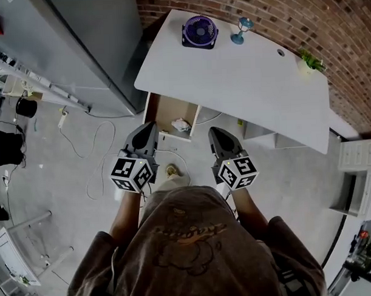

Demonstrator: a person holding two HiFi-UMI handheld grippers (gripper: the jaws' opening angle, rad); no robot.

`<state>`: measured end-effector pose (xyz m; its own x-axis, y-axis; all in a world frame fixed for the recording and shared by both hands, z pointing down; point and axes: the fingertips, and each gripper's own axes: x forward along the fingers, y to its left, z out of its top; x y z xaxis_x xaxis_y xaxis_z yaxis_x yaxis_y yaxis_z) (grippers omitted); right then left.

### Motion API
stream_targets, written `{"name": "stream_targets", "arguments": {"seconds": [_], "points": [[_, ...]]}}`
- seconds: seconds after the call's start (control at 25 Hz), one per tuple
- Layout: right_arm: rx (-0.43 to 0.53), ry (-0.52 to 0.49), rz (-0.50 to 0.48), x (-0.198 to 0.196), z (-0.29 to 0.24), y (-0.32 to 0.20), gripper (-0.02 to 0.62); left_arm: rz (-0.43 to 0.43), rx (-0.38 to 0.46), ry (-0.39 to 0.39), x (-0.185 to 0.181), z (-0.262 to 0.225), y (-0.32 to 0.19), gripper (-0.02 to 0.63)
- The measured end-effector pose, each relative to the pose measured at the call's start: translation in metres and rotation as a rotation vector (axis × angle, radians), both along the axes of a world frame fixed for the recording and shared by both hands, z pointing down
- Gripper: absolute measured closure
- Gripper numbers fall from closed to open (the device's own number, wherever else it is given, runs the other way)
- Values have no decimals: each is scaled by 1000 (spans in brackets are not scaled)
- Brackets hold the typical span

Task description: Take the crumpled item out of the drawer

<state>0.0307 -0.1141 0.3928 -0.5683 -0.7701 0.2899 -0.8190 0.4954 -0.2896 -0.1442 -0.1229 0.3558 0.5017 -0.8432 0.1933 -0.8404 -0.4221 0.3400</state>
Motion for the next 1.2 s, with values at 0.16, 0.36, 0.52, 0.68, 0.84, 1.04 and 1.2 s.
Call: {"name": "stream_targets", "arguments": {"seconds": [0.16, 0.36, 0.52, 0.68, 0.84, 1.04, 1.2], "points": [[-7, 0, 49, -4, 6, -11, 602, 55, -2, -1, -4, 4, -21, 600], [-30, 9, 85, 2, 15, -14, 601, 98, -12, -6, 3, 11, -38, 600], [-30, 8, 88, 6, 18, -22, 601, 119, -12, -9, 10, 16, -47, 600], [-29, 3, 72, 7, 21, -32, 601, 116, -19, -18, 14, 24, -55, 600], [-29, -4, 53, 8, 26, -45, 601, 117, -31, -33, 17, 35, -64, 600], [-41, -9, 43, 11, 40, -60, 601, 134, -47, -58, 25, 52, -76, 600], [-57, -14, 32, 9, 56, -69, 601, 153, -52, -66, 28, 69, -87, 600]]}}
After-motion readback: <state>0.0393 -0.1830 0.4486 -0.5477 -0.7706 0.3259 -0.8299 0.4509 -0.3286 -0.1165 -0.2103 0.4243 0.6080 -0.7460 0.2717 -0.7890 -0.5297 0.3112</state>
